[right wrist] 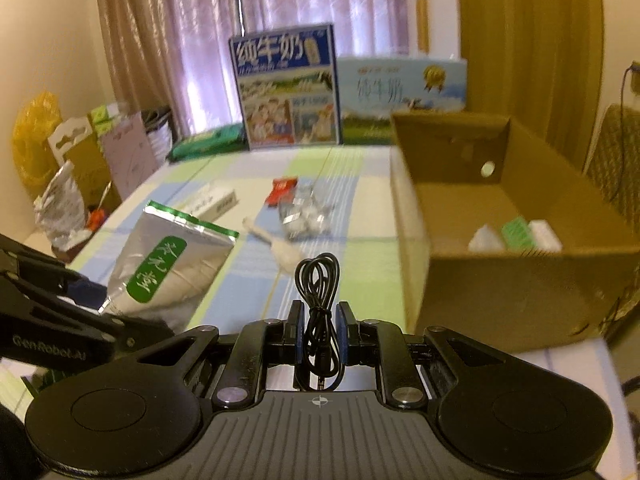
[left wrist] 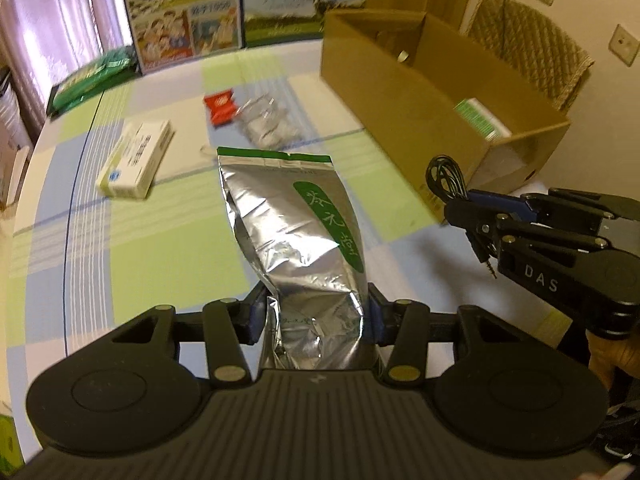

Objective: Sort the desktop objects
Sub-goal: 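Carry the foil bag with the left tool while the right tool carries the cable to the cardboard box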

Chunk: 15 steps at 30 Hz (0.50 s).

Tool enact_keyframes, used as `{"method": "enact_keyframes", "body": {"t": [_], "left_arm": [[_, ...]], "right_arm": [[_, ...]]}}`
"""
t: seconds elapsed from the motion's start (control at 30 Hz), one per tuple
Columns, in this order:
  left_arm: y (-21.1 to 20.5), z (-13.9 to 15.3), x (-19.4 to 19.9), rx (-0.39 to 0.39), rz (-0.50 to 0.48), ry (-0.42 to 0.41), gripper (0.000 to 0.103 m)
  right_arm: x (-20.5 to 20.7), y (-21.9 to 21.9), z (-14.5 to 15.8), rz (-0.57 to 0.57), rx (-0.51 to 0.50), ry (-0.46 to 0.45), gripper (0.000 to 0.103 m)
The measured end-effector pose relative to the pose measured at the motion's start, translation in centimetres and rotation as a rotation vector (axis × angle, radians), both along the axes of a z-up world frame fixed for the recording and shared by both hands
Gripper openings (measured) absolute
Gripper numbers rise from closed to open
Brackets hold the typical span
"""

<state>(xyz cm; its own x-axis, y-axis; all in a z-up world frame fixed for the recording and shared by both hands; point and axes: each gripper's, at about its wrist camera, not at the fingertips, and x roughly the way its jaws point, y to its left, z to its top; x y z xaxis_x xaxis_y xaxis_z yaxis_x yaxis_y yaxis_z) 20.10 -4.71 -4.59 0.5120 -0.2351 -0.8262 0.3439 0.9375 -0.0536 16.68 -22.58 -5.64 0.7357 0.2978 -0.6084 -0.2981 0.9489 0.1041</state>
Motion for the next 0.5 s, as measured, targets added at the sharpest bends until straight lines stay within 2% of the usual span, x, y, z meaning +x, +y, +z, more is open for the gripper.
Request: {"method": "enact_keyframes", "body": {"t": [0.2,0.5], "left_arm": [[-2.4,2.2,0.8,-0.018,-0.037,-0.042,0.043],[-6.2,4.1,1.8,-0.04,-0.089,-0.071,0.043]], "right_arm": [[0.3,-1.7,3.1,-0.034,-0.002,-0.063,0.013],[1.6,-5.3,5.8,-0.091,-0.02,-0.111,0.013]]}}
